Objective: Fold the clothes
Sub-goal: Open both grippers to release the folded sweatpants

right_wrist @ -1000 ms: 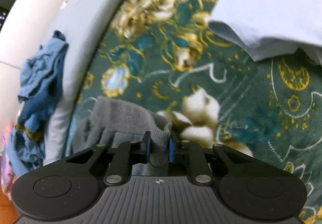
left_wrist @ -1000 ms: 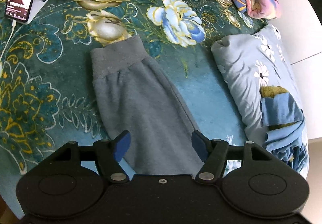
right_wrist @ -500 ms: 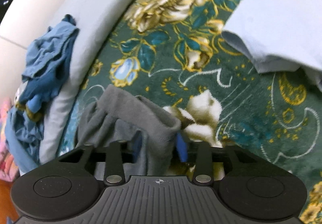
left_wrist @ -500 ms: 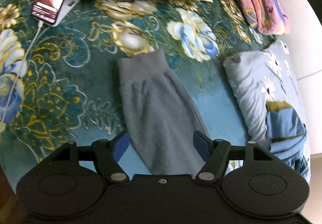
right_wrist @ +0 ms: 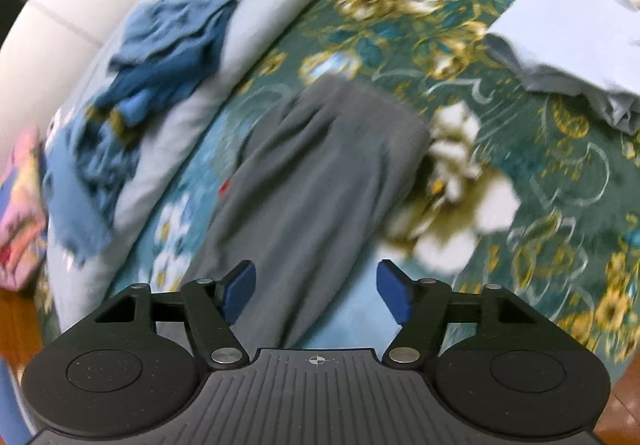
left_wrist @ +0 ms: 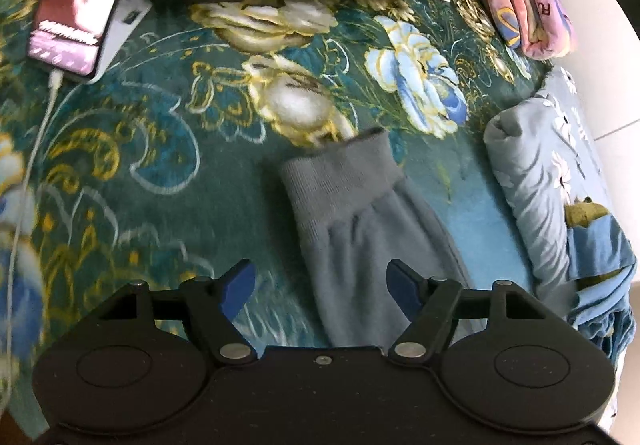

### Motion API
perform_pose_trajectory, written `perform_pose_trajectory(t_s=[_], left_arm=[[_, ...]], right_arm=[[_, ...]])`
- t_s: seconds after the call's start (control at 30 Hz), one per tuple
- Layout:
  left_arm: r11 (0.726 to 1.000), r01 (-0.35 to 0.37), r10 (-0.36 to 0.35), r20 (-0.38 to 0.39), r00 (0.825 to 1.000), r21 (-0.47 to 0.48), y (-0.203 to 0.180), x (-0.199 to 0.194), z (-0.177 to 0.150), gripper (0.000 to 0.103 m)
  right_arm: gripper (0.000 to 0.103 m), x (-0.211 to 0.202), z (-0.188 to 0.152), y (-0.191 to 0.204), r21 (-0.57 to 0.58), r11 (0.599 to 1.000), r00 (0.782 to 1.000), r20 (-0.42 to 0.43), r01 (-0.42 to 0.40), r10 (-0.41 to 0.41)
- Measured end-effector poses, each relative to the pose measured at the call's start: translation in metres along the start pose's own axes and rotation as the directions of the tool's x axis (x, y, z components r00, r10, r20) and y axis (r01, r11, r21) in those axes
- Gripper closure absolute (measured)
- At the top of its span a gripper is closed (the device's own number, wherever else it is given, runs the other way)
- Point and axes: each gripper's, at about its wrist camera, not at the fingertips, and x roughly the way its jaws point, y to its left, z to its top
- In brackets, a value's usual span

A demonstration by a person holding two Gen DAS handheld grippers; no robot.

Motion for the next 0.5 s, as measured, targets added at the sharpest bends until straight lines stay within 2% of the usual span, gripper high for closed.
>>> perform_pose_trajectory(t_s=[0.07, 0.13, 0.27, 0.3, 0.5], left_arm=[[1.000, 0.025, -0.025, -0.007, 1.000, 0.018, 0.005, 0.013, 0.010, 0.033], [0.998, 0.048, -0.048, -0.019, 0.999, 0.046, 0.006, 0.024, 0.018, 0.033], [0.988, 0.101, -0.097, -0.041, 0.994, 0.120, 0.003, 0.044, 0.029, 0.033], [0.984, 0.109, -0.104, -0.045, 0.994, 0.143, 0.003, 0.049, 0.030, 0.033], [0.970, 0.156, -0.151, -0.040, 0.988, 0.186, 0.007, 0.067, 0.036, 0.036]], right_arm=[[0.038, -0.003, -0.014, 0.022, -0.049, 0.999, 1.000, -0.014, 0.008, -0.009], [0.025, -0.005, -0.026, 0.044, -0.097, 0.995, 1.000, -0.020, 0.016, -0.018], [0.019, -0.005, -0.047, 0.088, -0.192, 0.981, 0.999, -0.040, 0.008, -0.016], [0.013, -0.004, -0.052, 0.098, -0.216, 0.976, 0.999, -0.050, 0.006, -0.018], [0.011, 0.007, -0.075, 0.153, -0.391, 0.920, 0.993, -0.116, -0.027, -0.021]])
